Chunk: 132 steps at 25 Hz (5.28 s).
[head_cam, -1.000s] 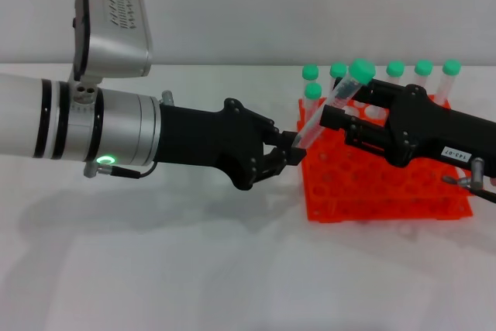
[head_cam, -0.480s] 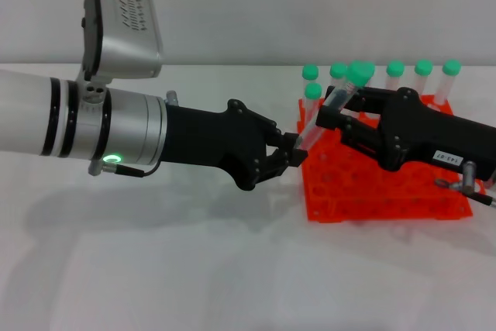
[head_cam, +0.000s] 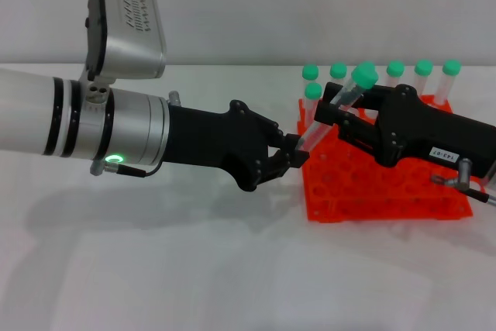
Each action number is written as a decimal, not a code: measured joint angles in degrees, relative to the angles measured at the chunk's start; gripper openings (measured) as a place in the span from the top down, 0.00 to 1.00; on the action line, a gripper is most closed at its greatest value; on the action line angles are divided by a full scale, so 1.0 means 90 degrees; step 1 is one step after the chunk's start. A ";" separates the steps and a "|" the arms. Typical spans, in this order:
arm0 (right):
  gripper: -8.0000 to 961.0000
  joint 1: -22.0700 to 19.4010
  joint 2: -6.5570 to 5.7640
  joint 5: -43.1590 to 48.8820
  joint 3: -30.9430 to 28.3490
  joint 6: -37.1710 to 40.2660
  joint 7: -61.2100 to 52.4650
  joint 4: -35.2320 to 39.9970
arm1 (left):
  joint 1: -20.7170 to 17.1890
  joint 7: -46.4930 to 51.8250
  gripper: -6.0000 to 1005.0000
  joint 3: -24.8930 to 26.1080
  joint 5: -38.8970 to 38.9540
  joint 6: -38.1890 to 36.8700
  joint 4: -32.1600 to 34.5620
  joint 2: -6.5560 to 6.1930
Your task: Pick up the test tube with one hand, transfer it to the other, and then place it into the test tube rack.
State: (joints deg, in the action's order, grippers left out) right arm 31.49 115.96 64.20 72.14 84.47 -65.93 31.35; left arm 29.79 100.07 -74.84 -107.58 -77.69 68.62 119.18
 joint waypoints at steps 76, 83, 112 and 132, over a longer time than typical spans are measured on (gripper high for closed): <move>0.78 0.0436 -0.0006 -0.0149 0.0666 -0.3621 0.0971 -0.0248 | -0.2747 -0.4667 0.11 0.0971 0.5499 0.0920 -0.2629 0.0009; 0.78 0.0534 -0.0004 -0.0154 0.0677 -0.3834 0.1005 -0.0286 | -0.2729 -0.4671 0.11 0.0945 0.5499 0.0907 -0.2629 0.0009; 0.71 0.0916 0.0010 -0.0156 0.1474 -0.4706 0.0962 -0.0232 | -0.2616 -0.4684 0.11 0.0922 0.5479 0.0838 -0.2625 0.0006; 0.27 0.0110 -0.0061 -0.0605 0.1422 -0.3694 0.1000 0.0558 | -0.2612 -0.4864 0.11 0.0982 0.5628 0.0669 -0.2726 0.0006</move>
State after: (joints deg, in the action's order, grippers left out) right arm 32.47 115.41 58.76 84.93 51.22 -56.93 36.37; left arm 6.28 56.29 -66.00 -56.93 -71.67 44.09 119.23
